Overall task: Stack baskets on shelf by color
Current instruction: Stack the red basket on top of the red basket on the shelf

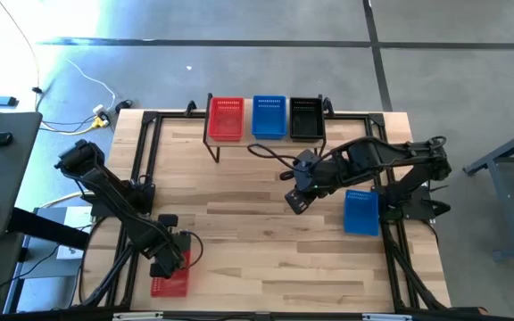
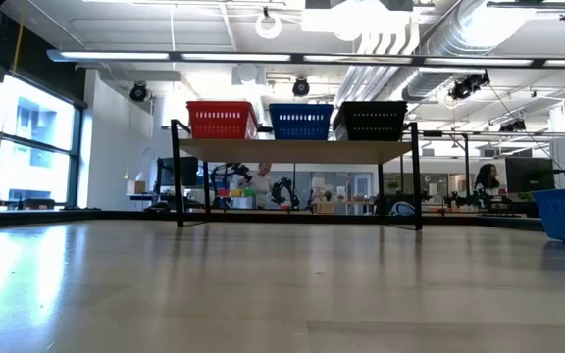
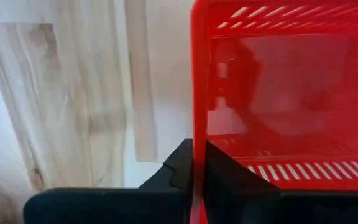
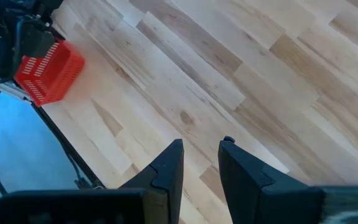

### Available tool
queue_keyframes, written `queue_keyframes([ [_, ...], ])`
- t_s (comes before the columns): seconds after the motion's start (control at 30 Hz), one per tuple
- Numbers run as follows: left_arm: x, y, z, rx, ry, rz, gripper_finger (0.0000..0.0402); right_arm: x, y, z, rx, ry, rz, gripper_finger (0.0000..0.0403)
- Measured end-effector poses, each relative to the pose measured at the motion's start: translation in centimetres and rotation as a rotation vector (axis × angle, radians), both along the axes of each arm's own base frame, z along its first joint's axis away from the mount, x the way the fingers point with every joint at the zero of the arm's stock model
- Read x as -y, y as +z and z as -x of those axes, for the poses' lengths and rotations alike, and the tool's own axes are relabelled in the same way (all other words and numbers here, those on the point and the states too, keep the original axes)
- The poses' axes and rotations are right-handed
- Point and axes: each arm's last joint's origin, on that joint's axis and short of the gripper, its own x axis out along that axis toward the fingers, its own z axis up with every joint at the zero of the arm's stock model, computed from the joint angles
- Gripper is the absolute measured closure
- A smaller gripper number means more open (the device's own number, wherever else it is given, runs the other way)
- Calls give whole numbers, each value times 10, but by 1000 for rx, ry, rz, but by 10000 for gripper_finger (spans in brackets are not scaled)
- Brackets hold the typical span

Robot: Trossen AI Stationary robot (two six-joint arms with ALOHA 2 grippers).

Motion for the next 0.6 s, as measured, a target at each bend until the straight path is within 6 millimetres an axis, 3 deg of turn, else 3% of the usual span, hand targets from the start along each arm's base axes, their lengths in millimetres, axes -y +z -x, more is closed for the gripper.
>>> queue_keyframes([
  [0.23,-3,20,-17,55,70,54,398,0,0,0,5,65,38,316],
  [0.6,-40,53,-45,86,106,57,400,0,1,-1,8,159,89,316],
])
